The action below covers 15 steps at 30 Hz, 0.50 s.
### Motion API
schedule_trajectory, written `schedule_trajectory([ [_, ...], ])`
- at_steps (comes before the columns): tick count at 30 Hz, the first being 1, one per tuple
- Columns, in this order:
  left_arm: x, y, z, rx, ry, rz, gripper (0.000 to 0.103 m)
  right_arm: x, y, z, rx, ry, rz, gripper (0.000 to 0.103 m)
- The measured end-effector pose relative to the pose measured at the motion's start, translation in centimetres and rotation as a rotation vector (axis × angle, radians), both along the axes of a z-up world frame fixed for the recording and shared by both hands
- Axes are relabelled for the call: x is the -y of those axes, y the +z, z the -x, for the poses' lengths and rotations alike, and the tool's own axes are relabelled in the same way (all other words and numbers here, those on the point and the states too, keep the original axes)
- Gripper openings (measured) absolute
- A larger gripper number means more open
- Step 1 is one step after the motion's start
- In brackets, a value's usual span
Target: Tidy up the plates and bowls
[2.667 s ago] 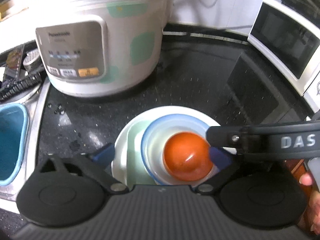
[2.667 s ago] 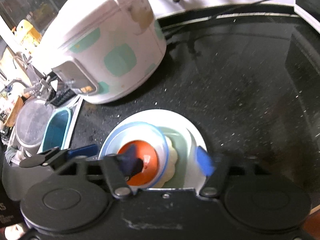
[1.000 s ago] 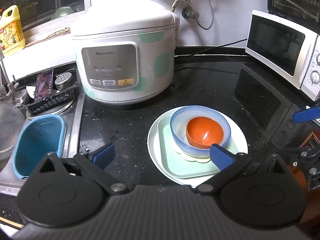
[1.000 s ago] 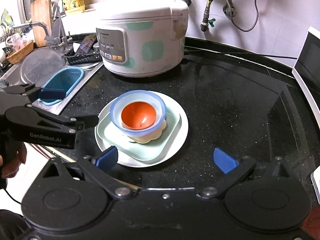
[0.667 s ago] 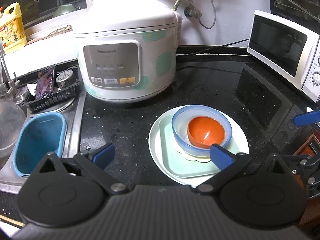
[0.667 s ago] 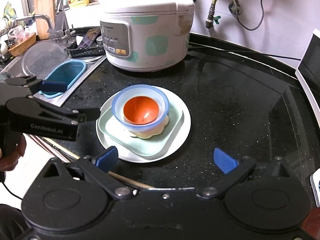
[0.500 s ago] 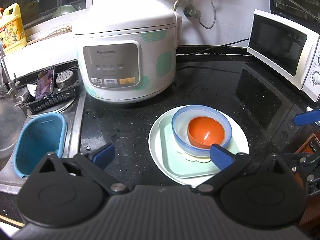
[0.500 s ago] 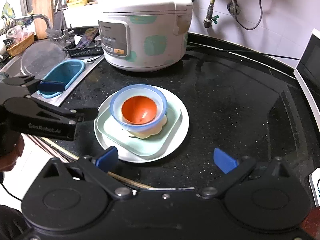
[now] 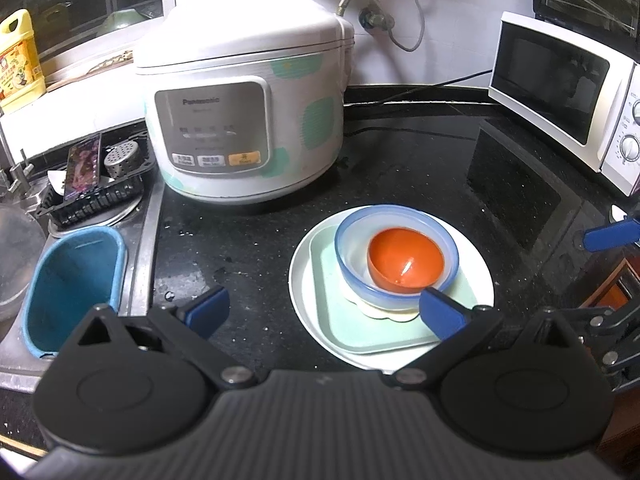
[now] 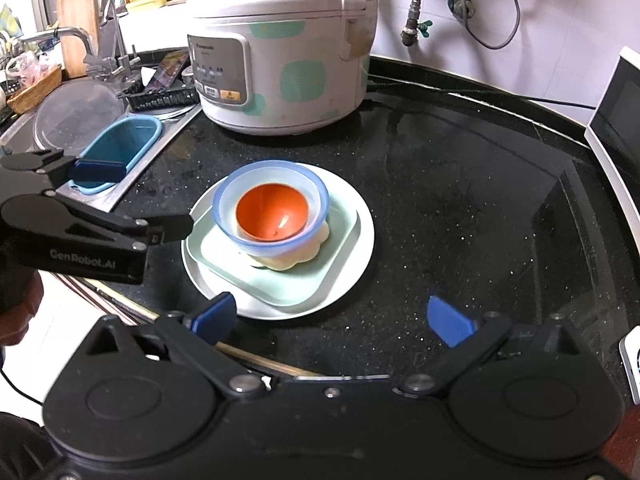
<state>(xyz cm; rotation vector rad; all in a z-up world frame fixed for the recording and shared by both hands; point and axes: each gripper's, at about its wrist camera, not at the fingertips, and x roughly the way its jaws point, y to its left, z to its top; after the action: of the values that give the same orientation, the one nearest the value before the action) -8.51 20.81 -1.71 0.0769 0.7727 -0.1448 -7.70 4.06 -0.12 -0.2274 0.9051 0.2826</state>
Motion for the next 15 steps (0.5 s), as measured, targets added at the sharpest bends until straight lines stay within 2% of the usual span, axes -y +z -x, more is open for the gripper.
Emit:
schedule_trajectory([
  [15,0.38,-0.25,-0.61,0.002,-0.015,-0.017,0.103,0.28,-0.47,-0.18,-0.005,-0.012,0.008,0.103],
])
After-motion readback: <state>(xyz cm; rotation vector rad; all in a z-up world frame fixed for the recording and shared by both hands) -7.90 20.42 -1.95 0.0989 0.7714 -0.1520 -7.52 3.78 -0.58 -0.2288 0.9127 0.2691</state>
